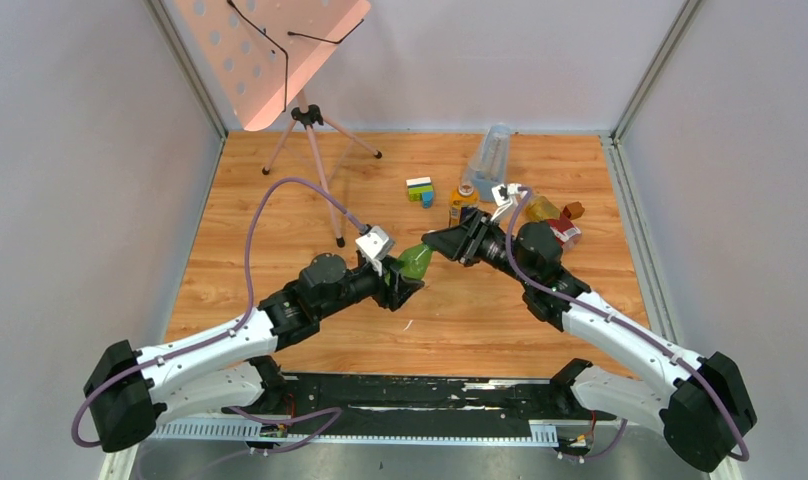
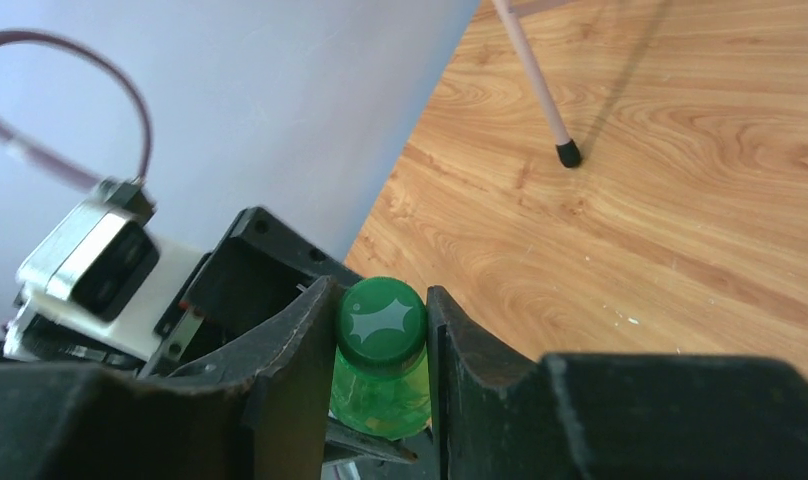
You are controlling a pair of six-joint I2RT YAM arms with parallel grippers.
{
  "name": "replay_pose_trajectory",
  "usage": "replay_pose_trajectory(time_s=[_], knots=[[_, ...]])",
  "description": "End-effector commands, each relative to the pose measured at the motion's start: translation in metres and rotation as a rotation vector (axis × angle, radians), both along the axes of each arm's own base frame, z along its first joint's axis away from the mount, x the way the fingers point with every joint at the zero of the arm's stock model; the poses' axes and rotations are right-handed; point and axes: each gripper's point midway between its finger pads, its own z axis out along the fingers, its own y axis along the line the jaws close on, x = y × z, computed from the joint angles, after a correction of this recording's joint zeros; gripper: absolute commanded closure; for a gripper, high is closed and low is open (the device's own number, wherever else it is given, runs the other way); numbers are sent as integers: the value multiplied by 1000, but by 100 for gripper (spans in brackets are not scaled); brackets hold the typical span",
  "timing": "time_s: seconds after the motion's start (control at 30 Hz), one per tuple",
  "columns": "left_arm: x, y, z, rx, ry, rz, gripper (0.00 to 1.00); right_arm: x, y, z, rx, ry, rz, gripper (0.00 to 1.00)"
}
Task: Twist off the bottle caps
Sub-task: Unscrew the bottle cap from the plastic bottle.
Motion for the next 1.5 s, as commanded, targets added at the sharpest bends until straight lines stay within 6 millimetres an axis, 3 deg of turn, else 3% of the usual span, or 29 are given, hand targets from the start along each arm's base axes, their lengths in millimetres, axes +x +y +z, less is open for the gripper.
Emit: replay_pose_trajectory(time_s=[0.0, 0.03, 0.2, 0.37, 0.47, 0.53, 0.6, 0.63, 0.67, 0.77, 0.8, 0.93, 1.1, 1.23, 1.47], knots=[[-18, -8, 36, -261, 32, -182, 100, -57, 6, 58, 150, -298, 313, 100], [-19, -8, 47, -308, 10, -206, 100, -68, 4, 63, 164, -345, 364, 100], [-35, -2, 62, -425, 39, -338, 100, -109, -7, 78, 195, -536, 574, 100], [-49, -4, 82, -510, 21, -448, 100, -142, -13, 74, 160, -665, 794, 100], [-57, -3, 91, -550, -4, -505, 100, -152, -16, 67, 132, -693, 897, 100], [-59, -5, 89, -541, 14, -525, 100, -139, -14, 68, 128, -637, 835, 98], [-57, -7, 81, -507, 34, -523, 100, -116, -10, 70, 126, -565, 672, 60], [-56, -6, 80, -485, 10, -515, 100, -98, -9, 74, 116, -531, 549, 46], [-52, -7, 70, -443, 55, -492, 100, -86, -10, 75, 96, -494, 463, 38], [-37, -1, 62, -341, -1, -382, 100, -53, -24, 77, 53, -393, 215, 28], [-36, 3, 50, -287, 36, -348, 100, -44, -29, 73, 44, -329, 147, 27], [-25, 7, 38, -147, -9, -216, 100, -32, -33, 65, 60, -229, 64, 27], [-18, -3, 37, -82, -68, -100, 100, -22, -22, 51, 62, -122, 33, 29], [-14, -10, 34, -60, -80, -36, 100, -18, -15, 48, 73, -89, 18, 39], [-6, -9, 34, -49, -88, 31, 100, -15, -7, 34, 64, -27, -12, 45]])
